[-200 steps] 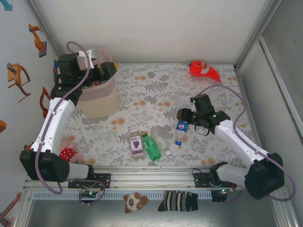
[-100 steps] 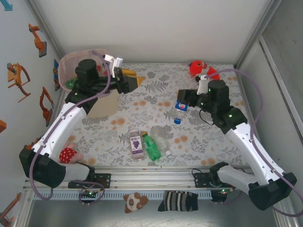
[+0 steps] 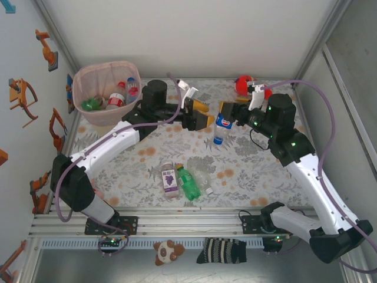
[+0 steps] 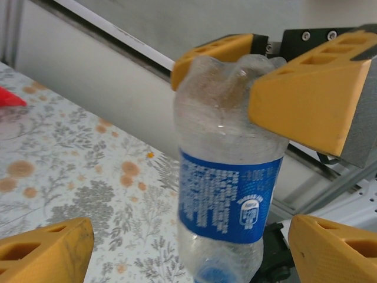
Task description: Put the plastic bottles in the bin
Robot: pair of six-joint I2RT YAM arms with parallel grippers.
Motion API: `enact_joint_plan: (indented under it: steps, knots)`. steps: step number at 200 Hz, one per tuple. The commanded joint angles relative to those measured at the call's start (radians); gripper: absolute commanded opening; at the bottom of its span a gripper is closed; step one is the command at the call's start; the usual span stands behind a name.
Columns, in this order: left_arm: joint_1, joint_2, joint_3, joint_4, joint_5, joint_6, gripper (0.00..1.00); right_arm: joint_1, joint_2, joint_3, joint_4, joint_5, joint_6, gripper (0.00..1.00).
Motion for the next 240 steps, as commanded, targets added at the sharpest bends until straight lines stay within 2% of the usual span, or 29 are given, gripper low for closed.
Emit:
enact_joint_plan:
  steps: [1, 50, 102, 189, 207, 240]
  knots:
    - [-0.023, 0.011, 0.053, 0.052, 0.032, 0.012, 0.86, 0.006, -0.012, 0.032, 0.041, -0.014, -0.007, 0.51]
    - [-0.063, 0.063, 0.075, 0.044, 0.043, 0.02, 0.86, 0.007, -0.014, 0.04, 0.056, -0.019, 0.006, 0.51]
    - [-0.089, 0.092, 0.084, 0.011, 0.057, 0.067, 0.79, 0.006, -0.01, 0.061, 0.064, -0.018, 0.018, 0.51]
    - [-0.113, 0.071, 0.071, -0.011, 0.097, 0.147, 0.63, 0.005, -0.004, 0.08, 0.048, -0.007, 0.048, 0.5]
    - [-0.113, 0.068, 0.069, -0.012, 0.097, 0.153, 0.57, 0.005, -0.003, 0.078, 0.044, -0.004, 0.05, 0.5]
    - [-0.113, 0.059, 0.07, -0.018, 0.093, 0.172, 0.54, 0.006, -0.005, 0.083, 0.038, -0.004, 0.047, 0.51]
